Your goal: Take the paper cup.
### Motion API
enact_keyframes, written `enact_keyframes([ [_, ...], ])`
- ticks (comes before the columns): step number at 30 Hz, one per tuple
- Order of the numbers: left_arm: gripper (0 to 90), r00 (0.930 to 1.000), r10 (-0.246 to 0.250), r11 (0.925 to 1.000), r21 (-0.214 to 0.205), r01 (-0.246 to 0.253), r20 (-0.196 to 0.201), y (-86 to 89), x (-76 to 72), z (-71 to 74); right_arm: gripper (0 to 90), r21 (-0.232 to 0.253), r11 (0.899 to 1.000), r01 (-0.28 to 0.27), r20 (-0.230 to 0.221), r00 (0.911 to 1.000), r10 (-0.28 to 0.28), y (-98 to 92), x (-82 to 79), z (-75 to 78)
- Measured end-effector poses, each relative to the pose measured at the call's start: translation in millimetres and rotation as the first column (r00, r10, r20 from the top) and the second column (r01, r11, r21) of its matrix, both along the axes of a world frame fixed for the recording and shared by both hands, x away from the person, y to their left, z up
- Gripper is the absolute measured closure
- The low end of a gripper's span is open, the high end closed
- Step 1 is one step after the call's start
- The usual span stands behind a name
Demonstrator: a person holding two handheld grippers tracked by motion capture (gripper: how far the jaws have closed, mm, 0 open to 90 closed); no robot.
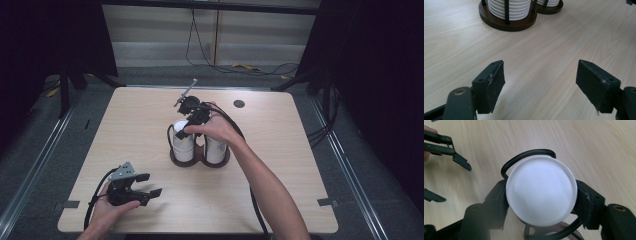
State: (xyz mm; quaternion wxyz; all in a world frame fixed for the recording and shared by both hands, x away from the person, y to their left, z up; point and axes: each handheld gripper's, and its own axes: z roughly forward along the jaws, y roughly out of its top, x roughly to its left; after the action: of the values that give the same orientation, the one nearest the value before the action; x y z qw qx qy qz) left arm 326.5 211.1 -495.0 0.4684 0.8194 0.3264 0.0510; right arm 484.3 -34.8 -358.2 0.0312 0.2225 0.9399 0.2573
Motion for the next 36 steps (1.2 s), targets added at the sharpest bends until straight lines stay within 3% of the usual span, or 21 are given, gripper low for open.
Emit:
enact_keyframes([
  [17,22.9,0.9998,0.022,0.9997,-0.008,-0.021,0.000,0.6,0.9,-1.0,35.8,0.043,0.999,0.016,0.023,0.9996,-0.017,-5.5,-2.5,13.2],
  [36,22.9,0.9999,0.006,1.0000,-0.007,-0.006,-0.011,-1.3,1.2,-2.5,36.5,0.089,0.996,0.028,0.045,0.9985,-0.032,-13.3,-7.5,29.2],
])
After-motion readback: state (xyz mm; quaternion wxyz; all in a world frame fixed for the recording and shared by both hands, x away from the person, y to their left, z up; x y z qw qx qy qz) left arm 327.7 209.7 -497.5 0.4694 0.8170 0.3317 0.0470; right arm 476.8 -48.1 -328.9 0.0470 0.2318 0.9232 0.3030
